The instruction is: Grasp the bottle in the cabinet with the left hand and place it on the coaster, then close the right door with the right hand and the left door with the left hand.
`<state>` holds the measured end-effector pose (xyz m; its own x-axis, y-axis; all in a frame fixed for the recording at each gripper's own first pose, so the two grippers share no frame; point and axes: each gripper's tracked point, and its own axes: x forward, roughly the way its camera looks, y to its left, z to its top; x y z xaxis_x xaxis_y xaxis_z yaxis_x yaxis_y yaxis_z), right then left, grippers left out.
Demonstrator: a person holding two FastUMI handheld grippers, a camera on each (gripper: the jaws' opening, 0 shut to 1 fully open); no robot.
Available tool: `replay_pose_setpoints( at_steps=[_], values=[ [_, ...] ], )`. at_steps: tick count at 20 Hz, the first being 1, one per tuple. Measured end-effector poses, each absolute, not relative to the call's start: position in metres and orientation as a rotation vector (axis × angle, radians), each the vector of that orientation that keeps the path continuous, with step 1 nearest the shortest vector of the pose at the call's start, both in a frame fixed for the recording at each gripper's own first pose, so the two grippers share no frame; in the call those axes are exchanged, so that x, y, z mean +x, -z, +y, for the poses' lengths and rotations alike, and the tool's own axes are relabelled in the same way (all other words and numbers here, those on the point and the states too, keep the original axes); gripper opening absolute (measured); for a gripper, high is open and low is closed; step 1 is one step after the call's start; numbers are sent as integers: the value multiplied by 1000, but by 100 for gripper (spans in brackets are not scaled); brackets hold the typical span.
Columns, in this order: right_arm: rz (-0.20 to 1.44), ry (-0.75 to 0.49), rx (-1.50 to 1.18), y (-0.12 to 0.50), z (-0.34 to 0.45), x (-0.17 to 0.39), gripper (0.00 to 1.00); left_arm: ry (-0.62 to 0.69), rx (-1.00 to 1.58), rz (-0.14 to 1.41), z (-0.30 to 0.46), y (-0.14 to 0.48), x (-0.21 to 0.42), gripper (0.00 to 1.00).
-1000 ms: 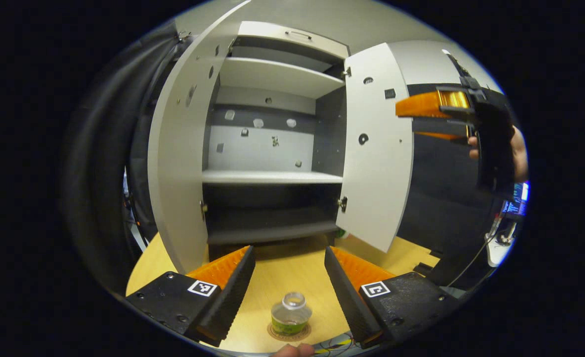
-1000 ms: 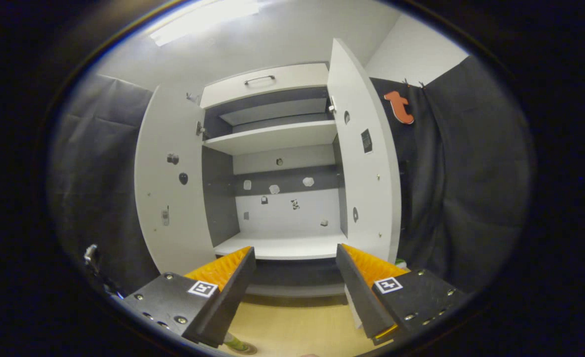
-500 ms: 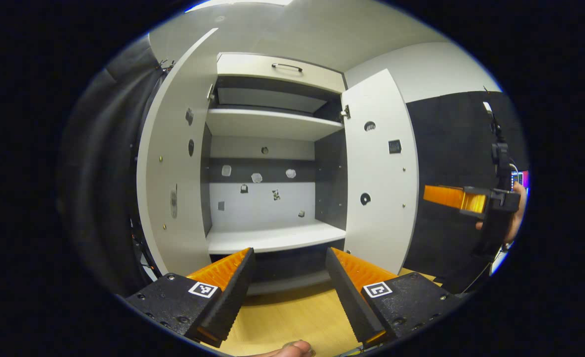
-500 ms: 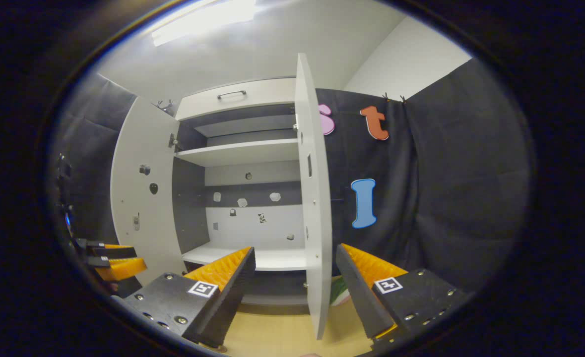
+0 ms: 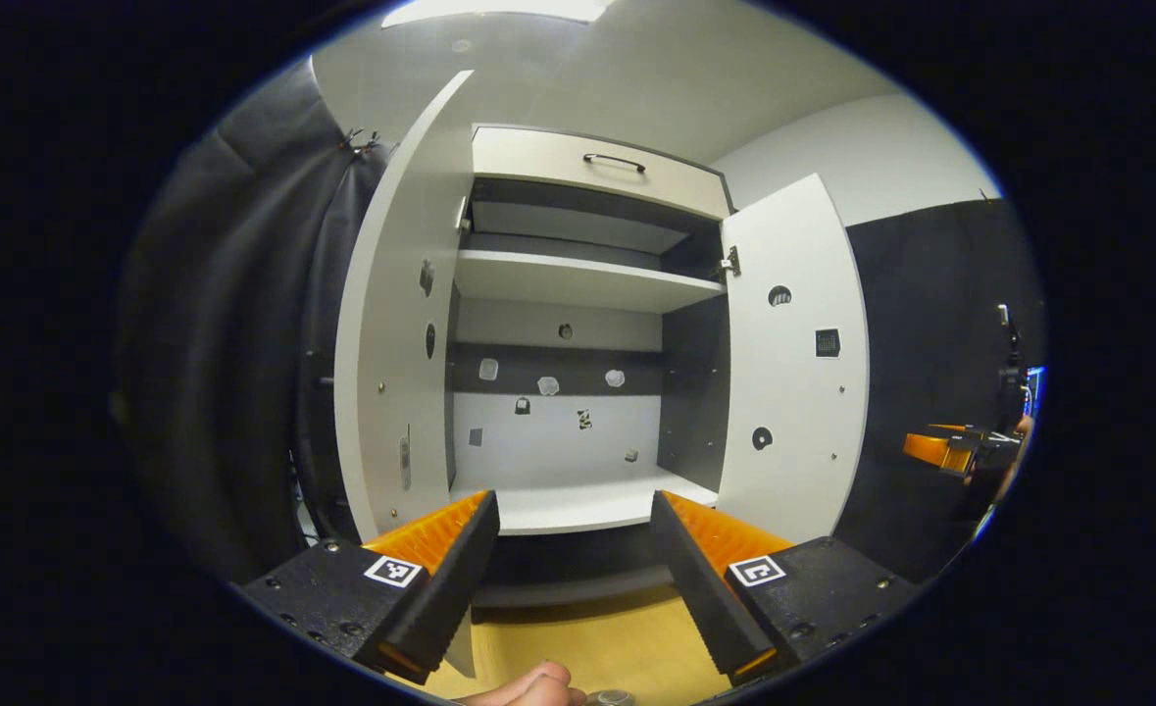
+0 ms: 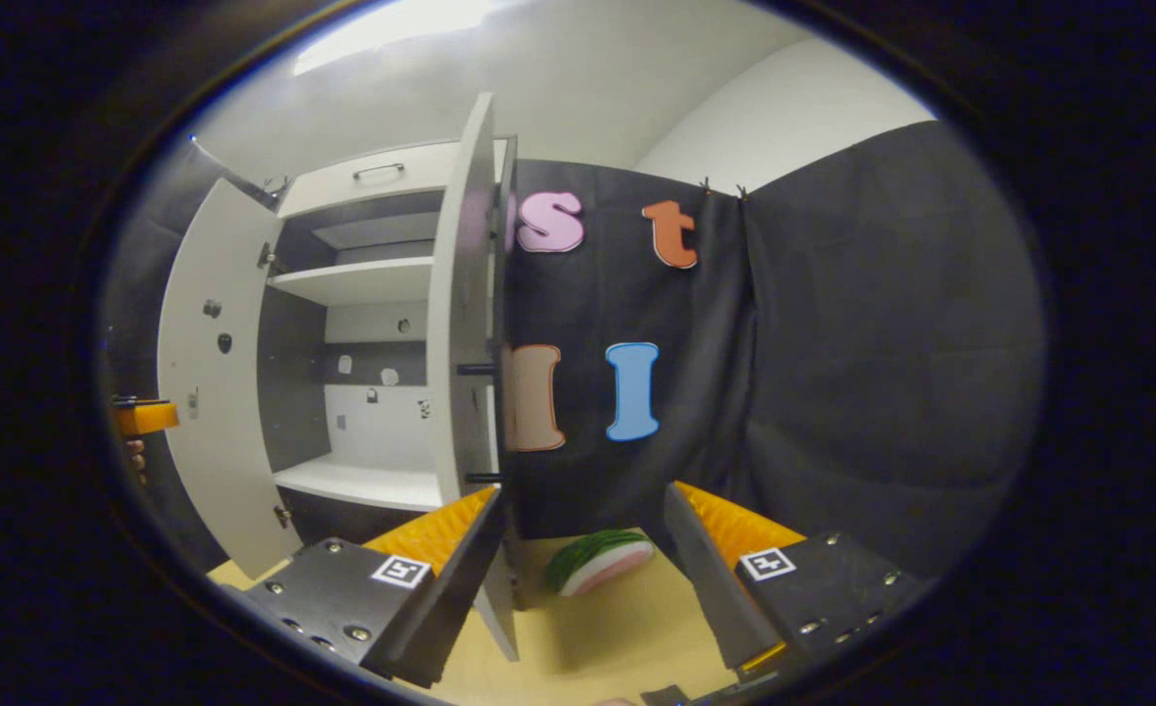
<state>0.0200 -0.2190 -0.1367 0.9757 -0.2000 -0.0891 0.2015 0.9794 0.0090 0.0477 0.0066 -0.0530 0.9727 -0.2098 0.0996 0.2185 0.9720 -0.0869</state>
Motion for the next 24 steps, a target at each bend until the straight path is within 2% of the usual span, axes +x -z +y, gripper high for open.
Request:
replay_pose_setpoints(
  at_steps=[4, 7, 9, 17, 21, 22, 23, 24],
  values=[
    [80, 222, -30, 130, -262, 38, 99, 193, -40, -120, 10, 42, 41, 95],
    [79, 235, -34, 124, -283, 57, 99, 121, 18, -144, 27, 34, 38, 100],
    [73, 229, -34, 120, -287, 70, 99, 103, 26, -137, 34, 36, 31, 99],
    [88, 177, -16, 118, -259, 117, 99, 102, 1, -123, 54, 49, 10, 100],
    [121, 69, -25, 128, -207, 139, 99, 117, 25, -96, 57, 60, 6, 99],
    [113, 99, -54, 130, -210, 153, 99, 123, 18, -83, 57, 63, 6, 100],
    [114, 117, -65, 128, -214, 149, 87, 129, 10, -70, 57, 66, 5, 100],
    [116, 120, -64, 129, -212, 146, 88, 129, 2, -64, 59, 67, 5, 99]
  ],
)
